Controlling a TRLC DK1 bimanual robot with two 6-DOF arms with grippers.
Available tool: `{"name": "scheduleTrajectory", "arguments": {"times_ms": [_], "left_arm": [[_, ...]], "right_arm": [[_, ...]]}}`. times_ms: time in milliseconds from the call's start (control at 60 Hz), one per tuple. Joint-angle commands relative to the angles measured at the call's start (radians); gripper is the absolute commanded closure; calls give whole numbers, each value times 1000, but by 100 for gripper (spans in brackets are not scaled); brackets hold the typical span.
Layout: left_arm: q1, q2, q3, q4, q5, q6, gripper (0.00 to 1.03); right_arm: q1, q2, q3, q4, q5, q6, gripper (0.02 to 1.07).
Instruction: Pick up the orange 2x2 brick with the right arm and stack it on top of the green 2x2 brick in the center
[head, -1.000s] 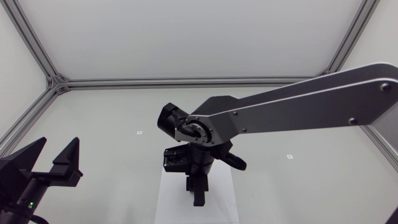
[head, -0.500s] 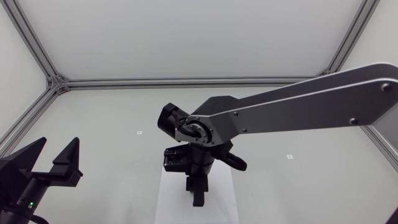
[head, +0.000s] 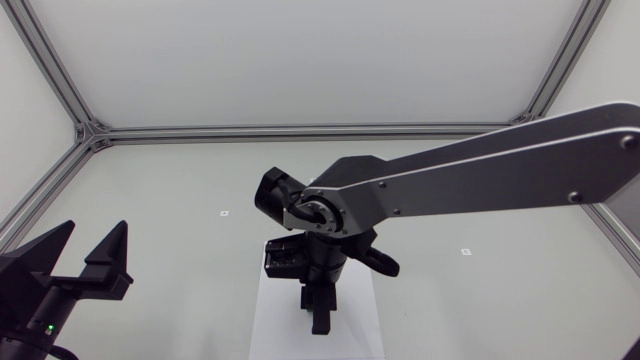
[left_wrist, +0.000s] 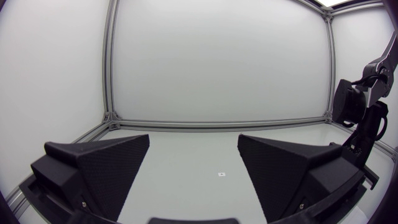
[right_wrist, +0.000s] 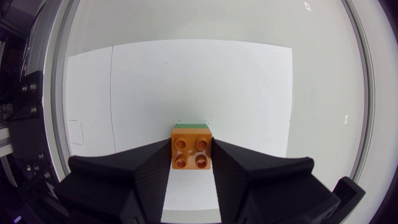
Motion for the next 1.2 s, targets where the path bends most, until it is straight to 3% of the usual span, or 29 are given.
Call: {"name": "scheduleTrajectory", "arguments": {"times_ms": [0, 217, 317, 900, 950, 1183], "left_arm": [[2, -6, -41, -11, 3, 5, 4], [2, -6, -41, -11, 3, 5, 4], [2, -6, -41, -11, 3, 5, 4], [2, -6, -41, -11, 3, 7, 4], [2, -6, -41, -11, 3, 5, 4], [2, -6, -41, -11, 3, 5, 4]], "right_arm": [[9, 23, -29, 7, 9, 21, 79], [-2, 29, -11, 11, 8, 27, 78], [-3, 32, -11, 11, 8, 30, 59], [-5, 20, 5, 7, 0, 31, 50], [-5, 20, 3, 7, -2, 31, 44], [-5, 26, 8, 5, -3, 28, 37]]}}
